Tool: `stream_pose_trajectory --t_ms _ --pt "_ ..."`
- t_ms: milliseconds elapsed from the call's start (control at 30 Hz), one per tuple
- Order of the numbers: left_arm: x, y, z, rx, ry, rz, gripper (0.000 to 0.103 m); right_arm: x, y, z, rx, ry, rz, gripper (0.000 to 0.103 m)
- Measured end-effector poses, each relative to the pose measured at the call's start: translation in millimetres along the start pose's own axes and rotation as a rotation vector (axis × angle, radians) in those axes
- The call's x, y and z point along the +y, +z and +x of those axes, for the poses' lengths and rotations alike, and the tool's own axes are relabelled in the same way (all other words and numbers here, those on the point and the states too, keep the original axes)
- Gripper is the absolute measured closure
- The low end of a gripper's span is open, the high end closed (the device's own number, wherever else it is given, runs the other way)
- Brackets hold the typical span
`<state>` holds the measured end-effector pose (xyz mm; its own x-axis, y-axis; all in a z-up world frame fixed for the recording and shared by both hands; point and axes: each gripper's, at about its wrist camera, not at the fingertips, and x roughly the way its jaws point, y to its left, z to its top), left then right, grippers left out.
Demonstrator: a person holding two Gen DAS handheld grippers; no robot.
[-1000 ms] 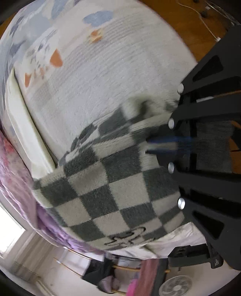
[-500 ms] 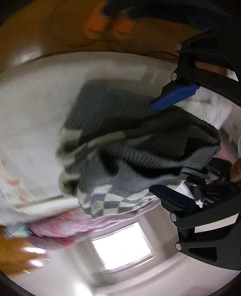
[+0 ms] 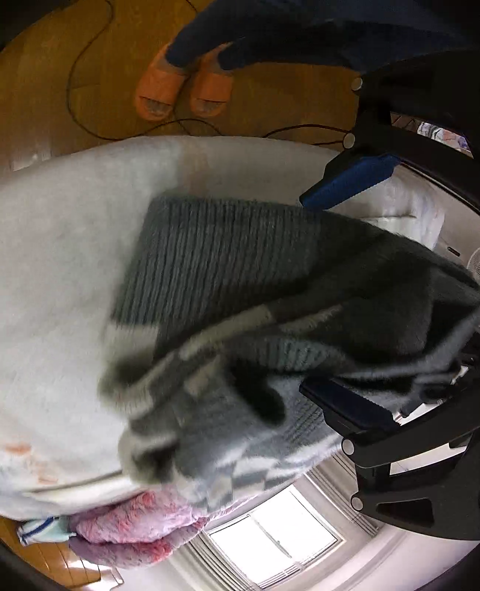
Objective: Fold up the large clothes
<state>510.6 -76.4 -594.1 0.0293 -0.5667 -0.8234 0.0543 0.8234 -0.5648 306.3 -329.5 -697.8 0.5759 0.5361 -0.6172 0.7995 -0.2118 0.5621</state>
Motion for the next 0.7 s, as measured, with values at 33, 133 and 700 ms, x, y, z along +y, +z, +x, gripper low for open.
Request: stream_pose_trajectory --t_ms 33,133,700 --pt "3 0 0 0.002 -0.004 -0.007 0.078 -7 2 7 0.013 0.02 0.0 0.013" --pt "7 0 -2 -0.001 -0.031 -0.029 0.078 -25 3 27 0.086 0.231 0.097 0.012" --pt "17 4 -15 0.008 -0.089 -0.046 0.074 82 -26 -9 -0.023 0.121 -0.335 0.049"
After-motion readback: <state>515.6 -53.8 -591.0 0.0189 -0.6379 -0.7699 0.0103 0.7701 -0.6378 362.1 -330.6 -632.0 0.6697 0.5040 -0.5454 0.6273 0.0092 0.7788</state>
